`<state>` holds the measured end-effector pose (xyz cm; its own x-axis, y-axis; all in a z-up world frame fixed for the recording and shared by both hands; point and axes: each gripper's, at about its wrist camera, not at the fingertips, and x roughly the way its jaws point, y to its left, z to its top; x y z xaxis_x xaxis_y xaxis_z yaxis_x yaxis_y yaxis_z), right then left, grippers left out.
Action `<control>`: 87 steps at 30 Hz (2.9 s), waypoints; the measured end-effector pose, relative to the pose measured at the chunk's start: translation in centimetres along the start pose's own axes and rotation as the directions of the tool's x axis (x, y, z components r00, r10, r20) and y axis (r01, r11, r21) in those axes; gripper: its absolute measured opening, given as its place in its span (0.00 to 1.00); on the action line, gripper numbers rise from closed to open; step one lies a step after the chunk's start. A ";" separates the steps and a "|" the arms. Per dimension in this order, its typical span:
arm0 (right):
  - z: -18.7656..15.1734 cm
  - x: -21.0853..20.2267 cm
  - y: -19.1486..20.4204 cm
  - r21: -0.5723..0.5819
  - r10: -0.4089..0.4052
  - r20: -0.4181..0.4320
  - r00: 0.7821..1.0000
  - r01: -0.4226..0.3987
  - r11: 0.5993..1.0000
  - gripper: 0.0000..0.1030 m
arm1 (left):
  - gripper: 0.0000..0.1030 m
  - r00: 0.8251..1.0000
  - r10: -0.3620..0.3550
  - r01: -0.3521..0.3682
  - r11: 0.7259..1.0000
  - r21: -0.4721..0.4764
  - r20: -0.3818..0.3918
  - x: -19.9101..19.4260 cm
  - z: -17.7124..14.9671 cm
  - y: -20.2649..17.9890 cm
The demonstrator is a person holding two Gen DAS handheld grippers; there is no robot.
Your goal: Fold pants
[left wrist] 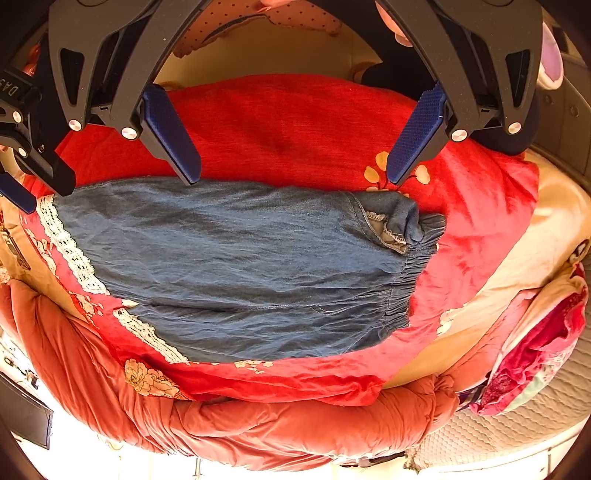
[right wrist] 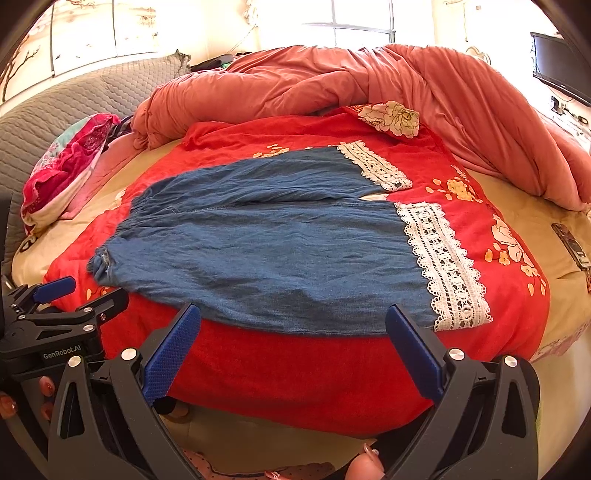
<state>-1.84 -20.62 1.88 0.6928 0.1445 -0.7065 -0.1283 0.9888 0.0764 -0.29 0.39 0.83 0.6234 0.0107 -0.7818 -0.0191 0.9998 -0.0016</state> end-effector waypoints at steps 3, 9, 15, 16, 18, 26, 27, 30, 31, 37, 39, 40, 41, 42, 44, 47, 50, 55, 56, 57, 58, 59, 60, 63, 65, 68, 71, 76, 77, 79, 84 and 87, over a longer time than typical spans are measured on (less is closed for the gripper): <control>0.0 0.1 0.1 -0.001 0.000 -0.004 1.000 0.000 1.000 0.96 | 0.92 1.000 0.001 -0.001 1.000 0.000 0.001 0.0 0.0 0.0; -0.1 0.2 0.1 -0.001 -0.002 -0.005 1.000 0.002 1.000 0.96 | 0.92 1.000 0.002 -0.002 1.000 -0.005 0.003 0.1 0.1 0.1; 0.0 0.5 -0.1 0.002 -0.006 -0.012 1.000 0.006 1.000 0.96 | 0.92 1.000 -0.001 0.001 1.000 -0.010 0.003 0.3 0.4 0.4; 0.0 0.6 -0.2 0.002 -0.007 -0.014 1.000 0.007 1.000 0.96 | 0.92 1.000 -0.004 0.004 1.000 -0.012 0.001 0.4 0.6 0.5; 0.2 0.8 -0.2 0.002 -0.010 -0.018 1.000 0.010 1.000 0.96 | 0.92 1.000 -0.003 0.003 1.000 -0.014 0.001 0.5 0.6 0.6; 1.1 1.6 0.2 -0.020 -0.006 -0.033 0.999 0.005 1.000 0.96 | 0.92 1.000 -0.016 0.016 0.999 -0.028 -0.003 1.3 1.1 1.6; 1.3 1.8 0.4 -0.026 -0.004 -0.035 0.999 0.003 1.000 0.96 | 0.92 1.000 -0.013 0.013 0.999 -0.030 -0.001 1.5 1.3 1.9; 2.2 2.8 0.9 -0.056 0.021 -0.050 0.999 -0.024 0.998 0.96 | 0.92 1.000 -0.013 0.013 0.999 -0.037 -0.004 2.1 2.0 2.7; 2.6 3.2 1.2 -0.065 0.036 -0.055 0.998 -0.039 0.997 0.96 | 0.92 1.000 -0.011 0.011 0.999 -0.039 -0.010 2.5 2.5 3.3; 6.8 7.8 3.4 -0.129 0.186 -0.136 0.973 -0.203 0.971 0.96 | 0.92 0.999 0.052 -0.053 0.996 -0.069 -0.008 4.6 6.0 7.7; 8.3 10.0 4.5 -0.161 0.223 -0.169 0.960 -0.250 0.955 0.96 | 0.92 0.999 0.045 -0.045 0.994 -0.103 -0.007 5.3 7.3 9.7; 8.7 10.7 5.1 -0.176 0.222 -0.181 0.958 -0.253 0.951 0.96 | 0.92 0.999 0.045 -0.046 0.992 -0.121 -0.017 5.9 8.1 10.8; 9.4 12.0 5.7 -0.197 0.215 -0.198 0.956 -0.254 0.947 0.96 | 0.92 0.999 0.041 -0.043 0.990 -0.132 -0.021 6.5 8.9 11.9; 9.8 12.8 6.2 -0.214 0.211 -0.207 0.955 -0.254 0.943 0.96 | 0.92 0.999 0.043 -0.045 0.990 -0.137 -0.020 7.2 9.7 12.8; 11.1 14.6 7.3 -0.242 0.192 -0.218 0.957 -0.244 0.939 0.96 | 0.92 0.998 0.058 -0.059 0.991 -0.120 -0.015 8.3 11.0 13.8; 13.4 16.9 8.9 -0.320 0.155 -0.193 0.969 -0.212 0.923 0.96 | 0.92 0.997 0.071 -0.074 0.994 -0.080 -0.044 11.0 13.0 15.0; 15.7 19.4 9.9 -0.369 0.142 -0.194 0.971 -0.206 0.906 0.96 | 0.92 0.995 0.074 -0.076 0.997 -0.025 -0.069 14.2 15.2 15.6; 18.3 23.4 12.0 -0.467 0.146 -0.211 0.967 -0.231 0.853 0.96 | 0.86 0.995 0.002 -0.001 1.000 0.010 -0.095 18.4 17.5 16.3; 18.7 24.4 12.6 -0.485 0.157 -0.235 0.959 -0.256 0.836 0.96 | 0.79 0.994 -0.037 0.037 0.999 0.000 -0.103 18.9 17.6 16.5; 19.1 25.2 13.0 -0.493 0.174 -0.256 0.951 -0.284 0.823 0.96 | 0.73 0.992 -0.064 0.063 0.998 -0.012 -0.110 19.4 17.5 16.6; 19.4 26.0 13.3 -0.498 0.183 -0.269 0.946 -0.299 0.814 0.96 | 0.71 0.989 -0.096 0.093 0.995 -0.029 -0.113 20.0 17.4 16.8; 19.8 26.8 13.7 -0.505 0.186 -0.275 0.943 -0.306 0.807 0.96 | 0.67 0.987 -0.115 0.111 0.993 -0.039 -0.115 20.4 17.2 17.0; 20.2 27.5 13.9 -0.510 0.188 -0.278 0.942 -0.311 0.802 0.96 | 0.58 0.985 -0.125 0.121 0.992 -0.045 -0.121 20.9 16.9 17.1; 21.2 29.3 14.7 -0.529 0.212 -0.295 0.932 -0.344 0.776 0.96 | 0.43 0.982 -0.150 0.147 0.989 -0.033 -0.115 21.1 16.9 16.8; 22.0 30.5 15.3 -0.537 0.224 -0.316 0.922 -0.369 0.758 0.96 | 0.38 0.982 -0.157 0.155 0.988 -0.021 -0.104 20.8 17.0 16.6; 22.9 31.9 16.5 -0.588 0.226 -0.337 0.914 -0.392 0.708 0.96 | 0.34 0.983 -0.159 0.159 0.987 -0.007 -0.093 20.5 17.1 16.5; 23.3 32.8 17.8 -0.652 0.232 -0.351 0.907 -0.415 0.635 0.95 | 0.32 0.983 -0.176 0.177 0.984 0.018 -0.058 19.1 17.3 16.1; 22.8 34.7 19.6 -0.707 0.223 -0.433 0.873 -0.483 0.516 0.58 | 0.31 0.979 -0.201 0.202 0.978 0.059 -0.011 17.2 17.1 15.6; 22.5 35.0 19.8 -0.696 0.227 -0.464 0.856 -0.511 0.504 0.53 | 0.31 0.980 -0.199 0.199 0.978 0.063 -0.011 17.3 17.1 15.5; 21.5 34.9 20.2 -0.698 0.241 -0.486 0.840 -0.539 0.472 0.26 | 0.31 0.981 -0.193 0.194 0.978 0.070 -0.017 17.5 17.0 15.4; 20.7 32.1 18.7 -0.672 0.328 -0.403 0.854 -0.520 0.528 0.08 | 0.31 0.985 -0.172 0.172 0.983 0.061 -0.004 17.2 16.9 15.9; 20.8 29.1 17.3 -0.655 0.363 -0.329 0.872 -0.488 0.577 0.08 | 0.31 0.986 -0.164 0.162 0.984 0.071 0.022 16.3 16.7 15.5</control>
<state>30.87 1.43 -2.70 0.3238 0.4724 -0.8197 -0.8768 0.4754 -0.0724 22.63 16.29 -1.49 0.6354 -0.1535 -0.7568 0.1376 0.9869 -0.0846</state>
